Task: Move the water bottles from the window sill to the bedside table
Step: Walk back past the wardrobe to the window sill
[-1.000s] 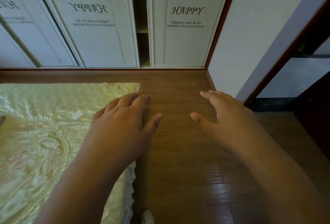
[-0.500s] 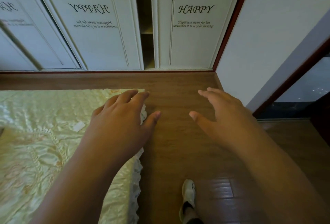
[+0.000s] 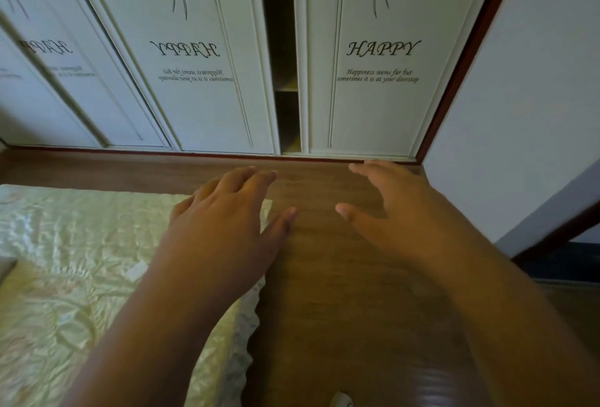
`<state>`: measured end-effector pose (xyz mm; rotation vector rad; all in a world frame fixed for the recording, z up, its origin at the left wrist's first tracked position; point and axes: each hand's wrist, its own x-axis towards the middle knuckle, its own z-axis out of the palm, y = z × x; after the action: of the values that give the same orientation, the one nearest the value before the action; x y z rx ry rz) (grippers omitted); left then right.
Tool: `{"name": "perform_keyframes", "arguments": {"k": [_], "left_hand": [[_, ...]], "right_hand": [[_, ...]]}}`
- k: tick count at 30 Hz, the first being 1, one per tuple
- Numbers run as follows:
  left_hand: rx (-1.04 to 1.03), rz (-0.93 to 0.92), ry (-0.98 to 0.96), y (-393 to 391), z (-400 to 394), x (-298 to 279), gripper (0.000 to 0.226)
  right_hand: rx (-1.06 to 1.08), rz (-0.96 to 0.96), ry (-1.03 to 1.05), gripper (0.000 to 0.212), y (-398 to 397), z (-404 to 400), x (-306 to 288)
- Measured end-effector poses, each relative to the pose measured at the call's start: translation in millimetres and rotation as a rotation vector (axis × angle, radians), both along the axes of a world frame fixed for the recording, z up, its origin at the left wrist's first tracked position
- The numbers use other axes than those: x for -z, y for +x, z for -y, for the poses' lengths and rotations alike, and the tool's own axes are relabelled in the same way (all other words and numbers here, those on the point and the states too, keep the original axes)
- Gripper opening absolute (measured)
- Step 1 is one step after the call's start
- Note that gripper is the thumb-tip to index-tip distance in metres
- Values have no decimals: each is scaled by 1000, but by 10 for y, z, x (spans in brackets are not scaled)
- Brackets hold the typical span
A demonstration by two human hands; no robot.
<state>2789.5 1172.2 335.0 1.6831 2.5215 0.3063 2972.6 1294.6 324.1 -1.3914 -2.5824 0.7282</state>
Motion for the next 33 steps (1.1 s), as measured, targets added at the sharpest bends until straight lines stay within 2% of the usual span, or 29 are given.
{"name": "perform_keyframes", "arguments": {"k": [13, 22, 27, 33], "left_hand": [[6, 57, -40, -388, -1350, 130, 67], [118, 91, -6, -1290, -2598, 121, 68], [168, 52, 5, -1822, -3130, 79, 68], [113, 41, 14, -2335, -3439, 80, 66]], "right_hand": [[29, 26, 14, 72, -365, -1319, 94], [135, 39, 73, 69, -1096, -2321, -9], [152, 18, 105, 69, -1620, -2776, -22], [90, 30, 93, 68, -2176, -3223, 1]]}}
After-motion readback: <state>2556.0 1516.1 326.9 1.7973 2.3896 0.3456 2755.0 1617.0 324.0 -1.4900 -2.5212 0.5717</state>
